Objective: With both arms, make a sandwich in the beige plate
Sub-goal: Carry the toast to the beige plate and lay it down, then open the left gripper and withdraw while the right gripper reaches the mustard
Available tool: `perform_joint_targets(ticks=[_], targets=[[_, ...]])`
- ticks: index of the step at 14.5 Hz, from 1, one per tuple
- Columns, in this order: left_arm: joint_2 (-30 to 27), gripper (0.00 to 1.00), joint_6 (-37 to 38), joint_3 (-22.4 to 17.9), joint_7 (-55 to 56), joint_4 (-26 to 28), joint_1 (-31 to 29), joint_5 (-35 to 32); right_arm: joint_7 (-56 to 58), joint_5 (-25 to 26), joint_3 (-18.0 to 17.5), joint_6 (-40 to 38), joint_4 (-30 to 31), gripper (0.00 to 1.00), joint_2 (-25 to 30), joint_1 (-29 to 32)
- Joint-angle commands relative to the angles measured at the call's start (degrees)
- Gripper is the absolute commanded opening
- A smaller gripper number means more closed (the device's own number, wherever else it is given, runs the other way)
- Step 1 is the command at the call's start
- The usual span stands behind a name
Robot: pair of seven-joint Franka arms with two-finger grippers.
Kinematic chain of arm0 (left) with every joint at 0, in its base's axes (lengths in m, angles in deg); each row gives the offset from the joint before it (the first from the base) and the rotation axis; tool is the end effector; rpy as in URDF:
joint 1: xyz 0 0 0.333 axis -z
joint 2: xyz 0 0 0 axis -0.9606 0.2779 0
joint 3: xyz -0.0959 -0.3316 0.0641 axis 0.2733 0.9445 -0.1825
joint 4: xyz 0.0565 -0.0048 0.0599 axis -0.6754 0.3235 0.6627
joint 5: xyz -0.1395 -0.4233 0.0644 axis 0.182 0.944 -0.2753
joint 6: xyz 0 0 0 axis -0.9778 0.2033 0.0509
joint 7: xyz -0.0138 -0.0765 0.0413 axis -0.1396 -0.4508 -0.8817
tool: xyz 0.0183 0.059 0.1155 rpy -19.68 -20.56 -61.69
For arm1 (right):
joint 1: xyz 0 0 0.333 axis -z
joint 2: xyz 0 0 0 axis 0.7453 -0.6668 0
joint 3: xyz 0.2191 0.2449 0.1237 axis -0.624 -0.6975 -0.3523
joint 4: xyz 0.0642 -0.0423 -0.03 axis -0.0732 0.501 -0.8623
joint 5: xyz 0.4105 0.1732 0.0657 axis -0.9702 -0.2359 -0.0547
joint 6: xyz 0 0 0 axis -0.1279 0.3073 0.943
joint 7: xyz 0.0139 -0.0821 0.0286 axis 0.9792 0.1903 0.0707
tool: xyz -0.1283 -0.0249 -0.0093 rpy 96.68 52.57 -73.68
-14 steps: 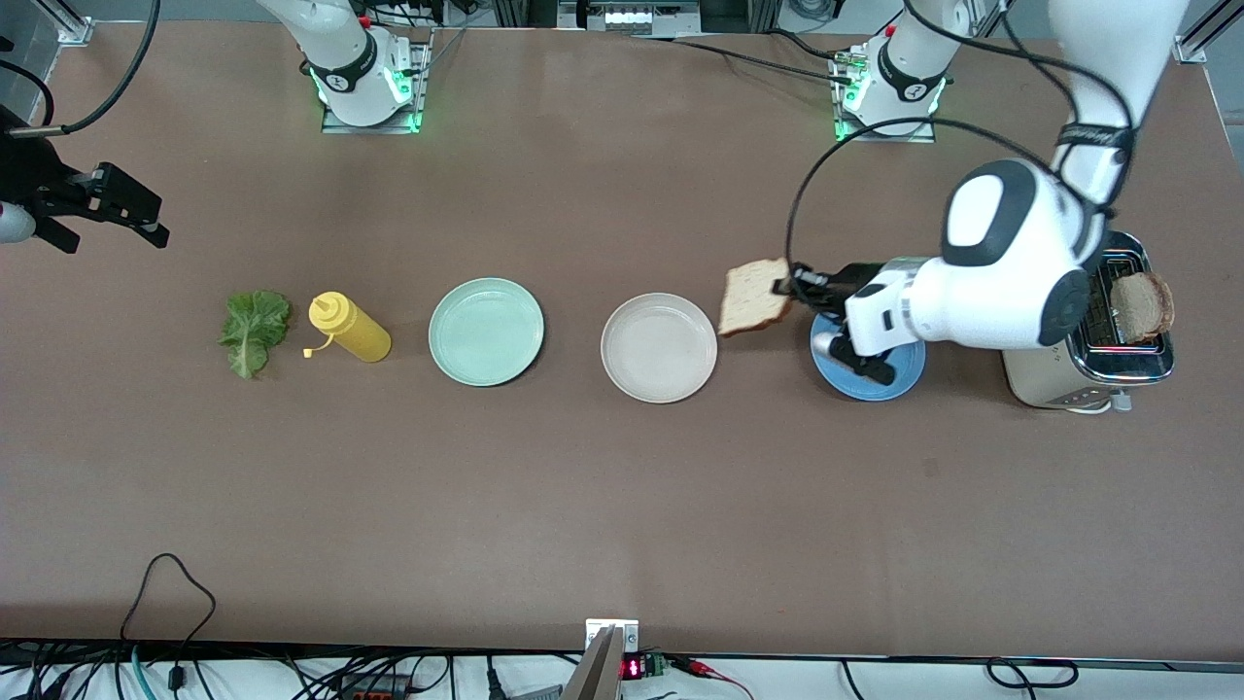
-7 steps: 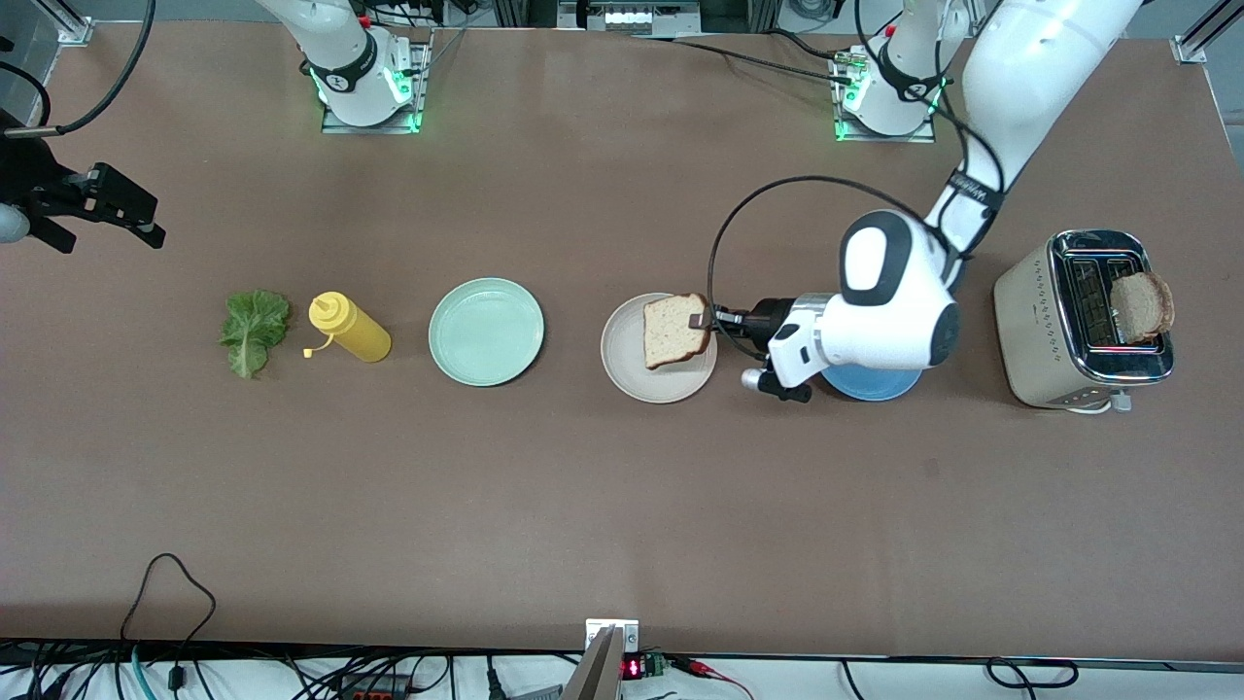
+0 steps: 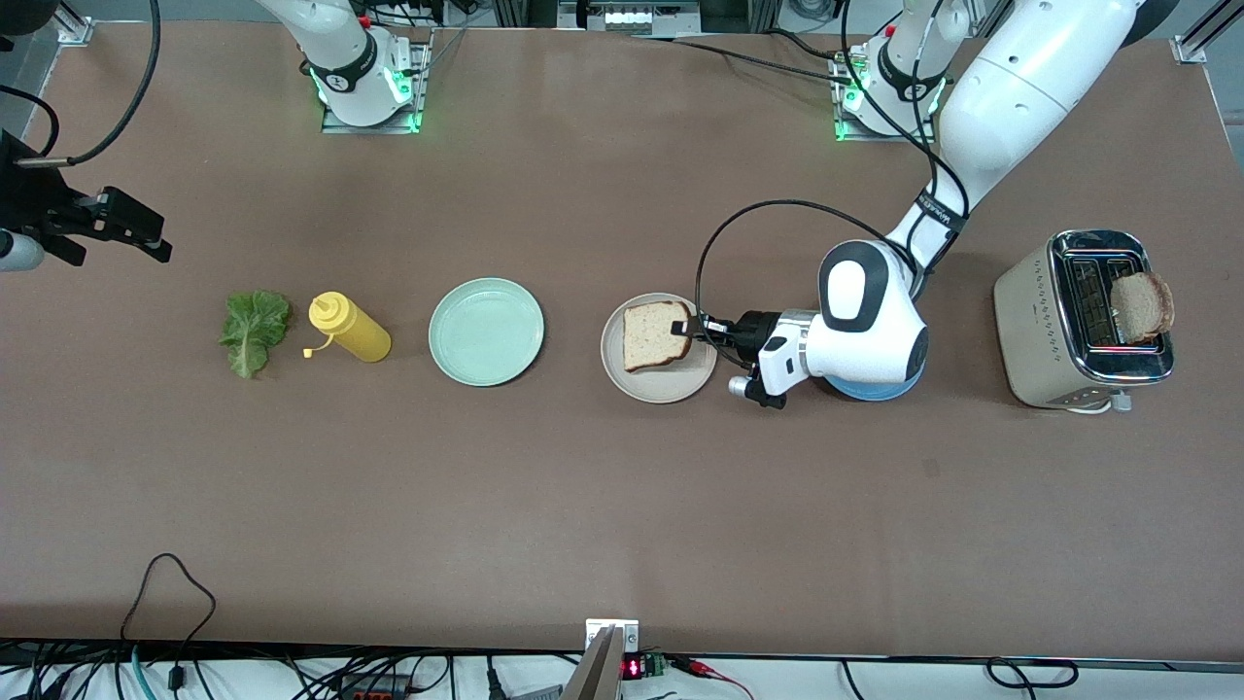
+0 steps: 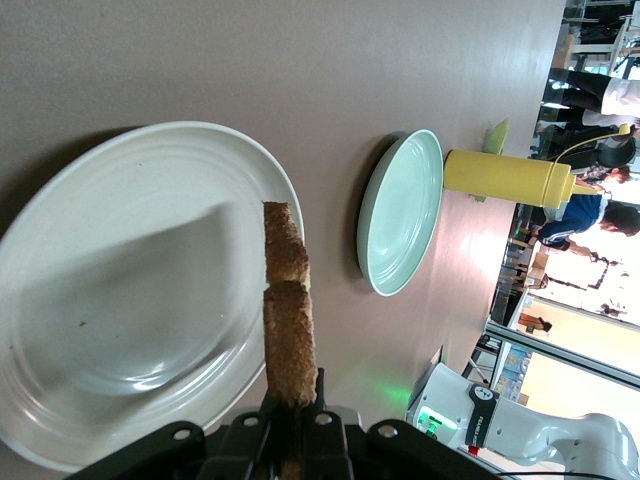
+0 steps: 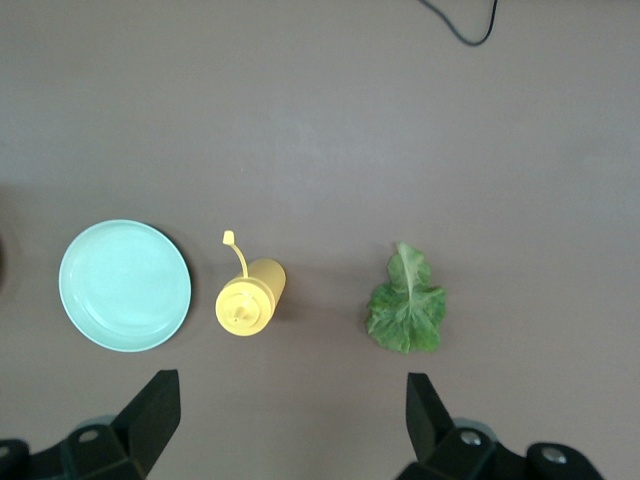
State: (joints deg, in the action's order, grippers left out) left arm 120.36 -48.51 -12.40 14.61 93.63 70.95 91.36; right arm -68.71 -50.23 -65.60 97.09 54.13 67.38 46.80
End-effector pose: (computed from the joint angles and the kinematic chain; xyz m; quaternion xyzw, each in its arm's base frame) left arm 0.6297 -0.3399 0.1812 0.8749 -0.0455 -0.1349 0.4630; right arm 0.6308 0.0004 0.6018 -0.9997 -0.0251 -0.0025 0.0060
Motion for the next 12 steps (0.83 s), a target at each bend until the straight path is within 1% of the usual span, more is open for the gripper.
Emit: perform_joint_targets(ticks=[1, 4, 7, 8, 9, 10, 11, 12], targets=[[0.96, 0.0, -0.42, 0.16, -3.66, 0.06, -0.07, 1.92, 1.31, 0.05, -0.29, -3.03, -0.08, 1.0, -2.67, 0.42], [2.02, 0.0, -1.11, 0.16, -4.28, 0.06, 0.1, 1.92, 4.9, -0.04, -0.29, -3.4, -0.08, 1.0, -3.72, 0.59], [3.86, 0.0, -3.31, 0.25, -7.0, 0.06, 0.28, 2.01, 14.37, -0.73, -0.12, -5.24, 0.01, 1.0, -3.72, 2.43], [3.95, 0.02, -3.32, 0.16, -7.27, 0.06, 0.19, 2.01, 18.67, -1.26, -0.12, -4.98, 0.18, 1.0, -3.81, 3.66], [3.86, 0.06, -3.23, 0.16, -7.27, 0.06, 0.19, 2.01, 22.11, -2.66, -0.12, -4.81, 0.27, 1.0, -4.07, 4.54], [3.69, 0.29, -2.97, 0.16, -7.01, 0.06, 0.19, 1.92, 25.8, -5.89, -0.12, -4.8, 0.36, 1.0, -4.51, 6.2], [3.6, 0.99, -2.88, 0.16, -7.18, 0.06, 0.02, 1.83, 30.01, -9.14, -0.12, -4.54, 0.97, 1.0, -4.95, 8.57], [3.25, 1.0, -2.79, 0.08, -6.66, 0.06, -0.16, 1.48, 36.14, -13.18, -0.03, -4.28, 1.41, 1.0, -5.82, 10.85]])
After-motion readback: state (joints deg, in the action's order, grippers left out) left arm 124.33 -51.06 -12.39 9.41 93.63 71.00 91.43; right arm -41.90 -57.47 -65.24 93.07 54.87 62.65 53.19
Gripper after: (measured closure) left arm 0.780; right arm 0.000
